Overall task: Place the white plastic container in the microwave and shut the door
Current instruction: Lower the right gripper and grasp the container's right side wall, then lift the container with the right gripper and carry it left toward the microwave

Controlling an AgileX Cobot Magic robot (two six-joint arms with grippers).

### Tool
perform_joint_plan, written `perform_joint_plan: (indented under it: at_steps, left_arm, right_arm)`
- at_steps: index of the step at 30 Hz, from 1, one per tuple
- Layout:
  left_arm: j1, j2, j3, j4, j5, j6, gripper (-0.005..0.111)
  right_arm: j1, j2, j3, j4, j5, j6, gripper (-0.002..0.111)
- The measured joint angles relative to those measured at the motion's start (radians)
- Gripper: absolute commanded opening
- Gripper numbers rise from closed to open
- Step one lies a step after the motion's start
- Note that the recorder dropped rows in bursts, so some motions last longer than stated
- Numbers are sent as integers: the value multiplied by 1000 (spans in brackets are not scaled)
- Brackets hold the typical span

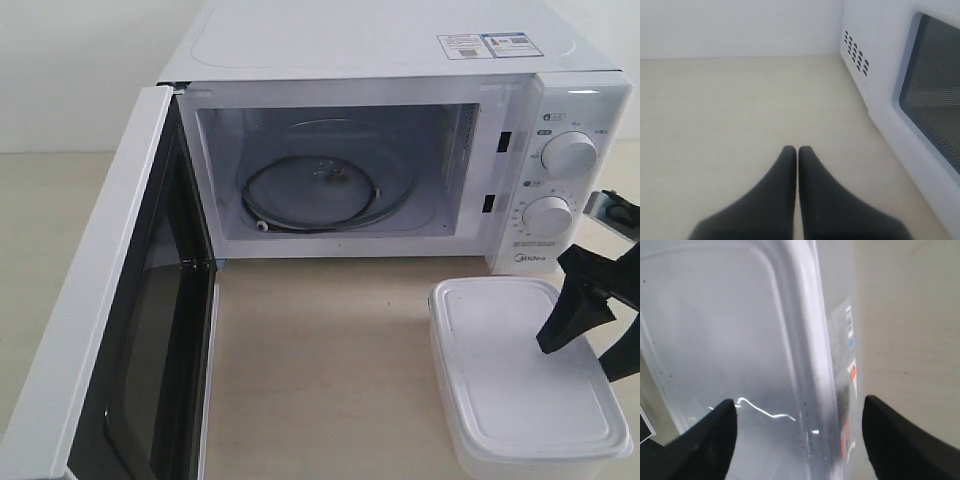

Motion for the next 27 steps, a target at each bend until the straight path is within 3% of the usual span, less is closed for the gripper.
perform_joint_plan:
  at_steps: [9,11,13,15,27]
  left_arm:
    - [0,0,0,0,0,0,4]
    - [0,0,0,0,0,0,4]
    - [0,0,0,0,0,0,4]
    - [0,0,0,0,0,0,4]
    - [0,0,0,0,0,0,4]
  right_arm:
    - [0,30,0,37,22,-30,66]
    - [0,30,0,37,24,-35,59]
    - [0,30,0,37,26,-38,37]
    - [0,30,0,39,26,-40,25]
    - [0,30,0,54,41,-77,24]
